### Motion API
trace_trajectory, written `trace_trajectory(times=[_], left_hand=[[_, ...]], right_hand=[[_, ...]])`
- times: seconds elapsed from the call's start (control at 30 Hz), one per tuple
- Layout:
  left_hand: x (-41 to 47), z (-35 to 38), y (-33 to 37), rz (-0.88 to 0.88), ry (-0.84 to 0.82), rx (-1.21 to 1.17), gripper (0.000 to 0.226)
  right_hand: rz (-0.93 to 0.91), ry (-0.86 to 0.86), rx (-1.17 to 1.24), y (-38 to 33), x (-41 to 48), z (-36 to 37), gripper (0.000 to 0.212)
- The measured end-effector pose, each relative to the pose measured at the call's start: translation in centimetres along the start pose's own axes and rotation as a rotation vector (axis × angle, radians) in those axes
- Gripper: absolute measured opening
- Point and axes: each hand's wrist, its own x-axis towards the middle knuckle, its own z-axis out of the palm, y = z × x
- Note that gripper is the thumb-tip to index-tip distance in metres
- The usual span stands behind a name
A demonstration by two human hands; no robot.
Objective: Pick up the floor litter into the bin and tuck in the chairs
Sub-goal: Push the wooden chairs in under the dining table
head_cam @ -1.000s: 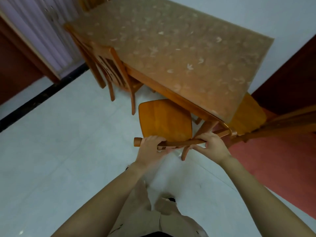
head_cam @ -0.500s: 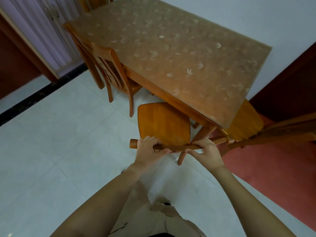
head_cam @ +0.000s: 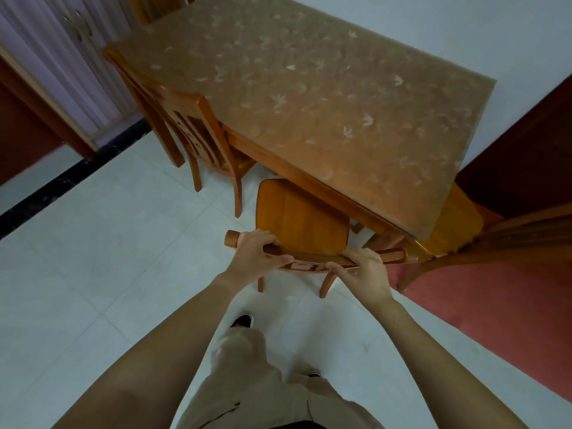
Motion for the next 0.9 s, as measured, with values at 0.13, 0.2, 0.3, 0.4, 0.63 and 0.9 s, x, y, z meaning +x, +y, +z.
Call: trace_trajectory(times=[0.13, 0.2, 0.3, 0.4, 0.63, 0.9], left_hand=[[2.8, -3.3, -2.2, 0.051, -0.041, 0.014, 0.031], [4.2, -4.9, -3.4, 0.092, -0.051, 0.025, 0.035], [6.2, -7.1, -5.1, 0.140, -0.060, 0.015, 0.037], [8.2, -9.1, -6.5, 0.172, -0.089, 0.019, 0.037], [13.2, -13.1, -8.9, 0.179, -0.185, 0.039, 0.034], [19.5, -14.9, -10.3, 0.211, -0.231, 0.071, 0.039]], right_hand=[[0.033, 0.038, 0.038, -2.7, 1.8, 1.7, 0.036], [0.048, 0.076, 0.046, -4.0, 2.8, 2.8, 0.041], [0.082, 0.117, 0.066, -5.8, 4.1, 4.4, 0.040], [0.118, 0.128, 0.059, -7.2, 5.6, 5.8, 0.043], [0.212, 0.184, 0.101, -10.1, 9.5, 8.3, 0.045], [0.342, 0.220, 0.189, -11.4, 14.5, 8.8, 0.051]])
